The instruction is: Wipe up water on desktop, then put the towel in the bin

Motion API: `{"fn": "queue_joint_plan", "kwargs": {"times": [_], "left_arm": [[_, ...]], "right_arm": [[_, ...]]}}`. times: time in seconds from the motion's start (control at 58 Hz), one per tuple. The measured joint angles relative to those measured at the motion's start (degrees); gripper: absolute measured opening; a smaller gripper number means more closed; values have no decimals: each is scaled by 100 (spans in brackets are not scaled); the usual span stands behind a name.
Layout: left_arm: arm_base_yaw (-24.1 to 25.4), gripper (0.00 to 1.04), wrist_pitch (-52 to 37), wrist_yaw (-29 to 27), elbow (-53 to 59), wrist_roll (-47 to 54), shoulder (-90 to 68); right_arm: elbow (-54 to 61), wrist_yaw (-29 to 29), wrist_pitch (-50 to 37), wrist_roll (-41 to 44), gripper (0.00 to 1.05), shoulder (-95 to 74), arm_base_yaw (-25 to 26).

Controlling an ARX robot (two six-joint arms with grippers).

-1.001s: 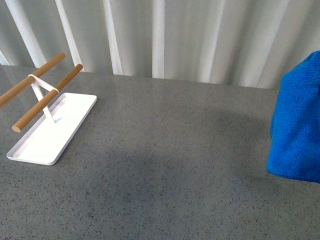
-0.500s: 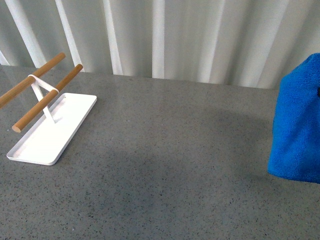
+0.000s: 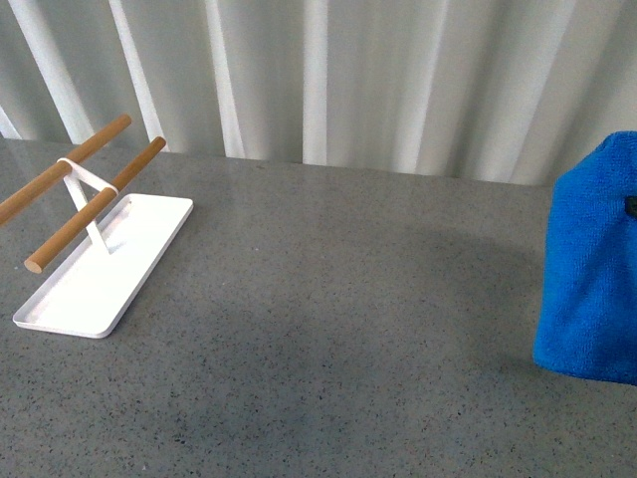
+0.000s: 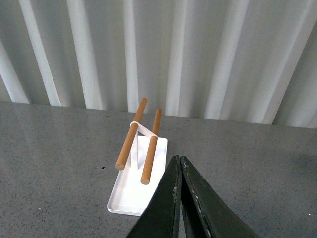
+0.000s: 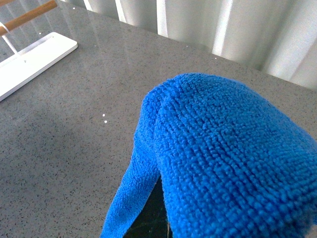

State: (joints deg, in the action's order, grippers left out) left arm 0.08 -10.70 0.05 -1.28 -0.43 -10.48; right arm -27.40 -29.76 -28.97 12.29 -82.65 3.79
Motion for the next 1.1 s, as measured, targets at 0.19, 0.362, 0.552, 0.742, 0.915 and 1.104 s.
{"fn": "queue_joint_plan", "kwargs": {"times": [0.19, 0.362, 0.552, 0.742, 0.915, 1.104], "left_arm": [[0, 4, 1032, -4, 0, 0, 931], [0, 4, 1062, -2, 0, 0, 1025], [0, 15, 1067, -2, 0, 0, 1027], [2, 53, 1067, -2, 0, -2, 1025], [2, 80, 1067, -2, 0, 0, 1025], [2, 97, 1067, -2, 0, 11, 1025]], "right_arm": [[-74, 42, 44, 24, 4, -17, -35], [-85, 48, 66, 55, 4, -13, -59], [-197, 308, 125, 55, 4, -98, -81], [-879, 789, 382, 96, 4, -944, -118], [-1497, 1165, 752, 481, 4, -1869, -166], [-1784, 1523, 1019, 1545, 4, -2857, -166]]}}
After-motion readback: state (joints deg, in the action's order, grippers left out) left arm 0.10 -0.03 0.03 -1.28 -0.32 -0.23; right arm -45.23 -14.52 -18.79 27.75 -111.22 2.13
